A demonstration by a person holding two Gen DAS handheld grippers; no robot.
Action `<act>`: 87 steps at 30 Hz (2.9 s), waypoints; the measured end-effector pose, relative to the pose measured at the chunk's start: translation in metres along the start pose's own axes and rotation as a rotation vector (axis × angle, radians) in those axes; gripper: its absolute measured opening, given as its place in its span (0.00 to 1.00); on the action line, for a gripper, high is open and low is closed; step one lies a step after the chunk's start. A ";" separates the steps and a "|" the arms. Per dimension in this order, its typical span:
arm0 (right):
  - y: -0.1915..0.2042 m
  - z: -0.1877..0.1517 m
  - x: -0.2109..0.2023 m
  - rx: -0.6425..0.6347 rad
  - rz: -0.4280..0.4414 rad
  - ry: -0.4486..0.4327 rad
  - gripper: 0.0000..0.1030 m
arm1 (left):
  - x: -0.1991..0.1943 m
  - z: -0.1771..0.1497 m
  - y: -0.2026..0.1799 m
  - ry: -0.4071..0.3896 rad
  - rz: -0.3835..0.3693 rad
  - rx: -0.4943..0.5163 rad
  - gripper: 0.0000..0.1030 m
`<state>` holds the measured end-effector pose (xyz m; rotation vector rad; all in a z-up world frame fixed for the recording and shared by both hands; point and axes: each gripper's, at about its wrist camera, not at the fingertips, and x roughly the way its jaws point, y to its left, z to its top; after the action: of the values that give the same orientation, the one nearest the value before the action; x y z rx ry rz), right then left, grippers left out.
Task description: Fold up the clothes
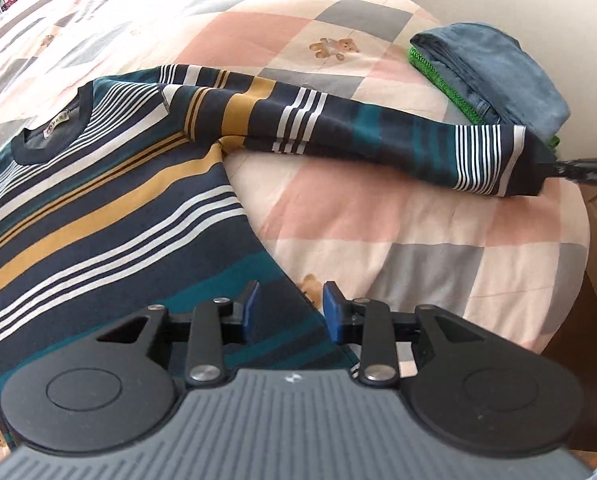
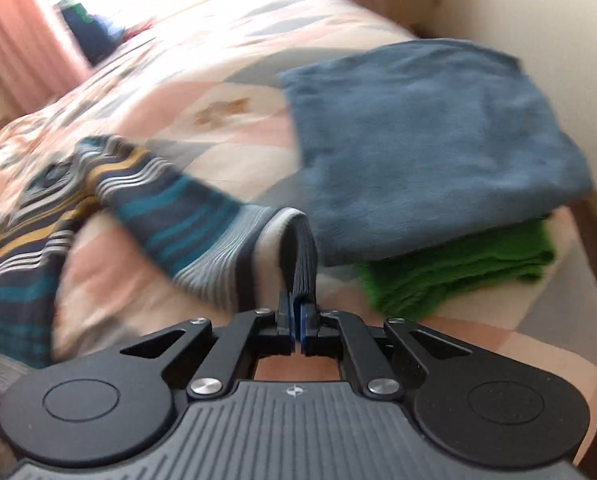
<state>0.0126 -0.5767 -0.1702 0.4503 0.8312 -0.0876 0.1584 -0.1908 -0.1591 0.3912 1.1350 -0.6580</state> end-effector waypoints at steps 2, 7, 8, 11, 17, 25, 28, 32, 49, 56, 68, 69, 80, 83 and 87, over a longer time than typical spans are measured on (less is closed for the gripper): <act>0.000 0.021 -0.017 0.024 0.077 -0.018 0.02 | -0.001 0.003 -0.002 0.006 0.010 -0.001 0.28; -0.008 0.080 -0.054 0.098 0.217 -0.085 0.02 | 0.004 0.007 -0.004 0.025 0.028 -0.021 0.28; -0.013 0.090 -0.055 0.117 0.221 -0.088 0.02 | 0.004 0.008 -0.004 0.025 0.031 -0.022 0.28; -0.034 0.107 -0.044 0.186 0.132 -0.021 0.01 | 0.005 0.006 -0.004 0.028 0.034 -0.035 0.28; -0.098 0.069 0.037 0.455 -0.127 0.171 0.02 | 0.019 -0.001 -0.006 0.066 0.028 -0.050 0.28; -0.100 0.054 0.018 0.559 -0.061 0.054 0.43 | 0.065 0.026 -0.049 -0.071 0.175 0.378 0.28; -0.088 0.040 0.010 0.531 -0.004 0.006 0.55 | 0.089 0.046 -0.050 -0.118 0.258 0.518 0.30; -0.074 0.020 0.020 0.495 0.004 0.034 0.55 | 0.126 0.068 -0.037 -0.108 0.356 0.622 0.32; -0.062 0.015 0.031 0.506 -0.073 0.071 0.04 | 0.165 0.006 -0.014 -0.010 0.405 1.117 0.04; -0.054 0.053 0.023 0.383 -0.064 0.004 0.53 | 0.169 0.004 -0.014 -0.018 0.395 1.021 0.04; -0.037 0.084 0.050 0.075 -0.155 0.126 0.00 | 0.172 0.019 -0.020 -0.022 0.372 0.954 0.06; -0.038 0.085 0.044 0.059 -0.223 0.115 0.00 | 0.171 0.022 -0.020 -0.025 0.366 0.950 0.06; 0.053 0.044 0.078 -0.092 -0.089 0.103 0.40 | 0.115 0.032 -0.041 -0.115 0.117 0.613 0.20; 0.086 0.014 0.097 -0.093 -0.108 0.198 0.42 | 0.084 0.011 -0.034 -0.097 0.058 0.399 0.21; 0.140 -0.030 0.104 -0.062 0.054 0.283 0.43 | 0.036 -0.051 0.015 -0.046 0.078 0.120 0.22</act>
<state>0.0964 -0.4271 -0.2143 0.4319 1.0959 0.0537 0.1419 -0.1588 -0.2127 0.5177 1.0339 -0.6654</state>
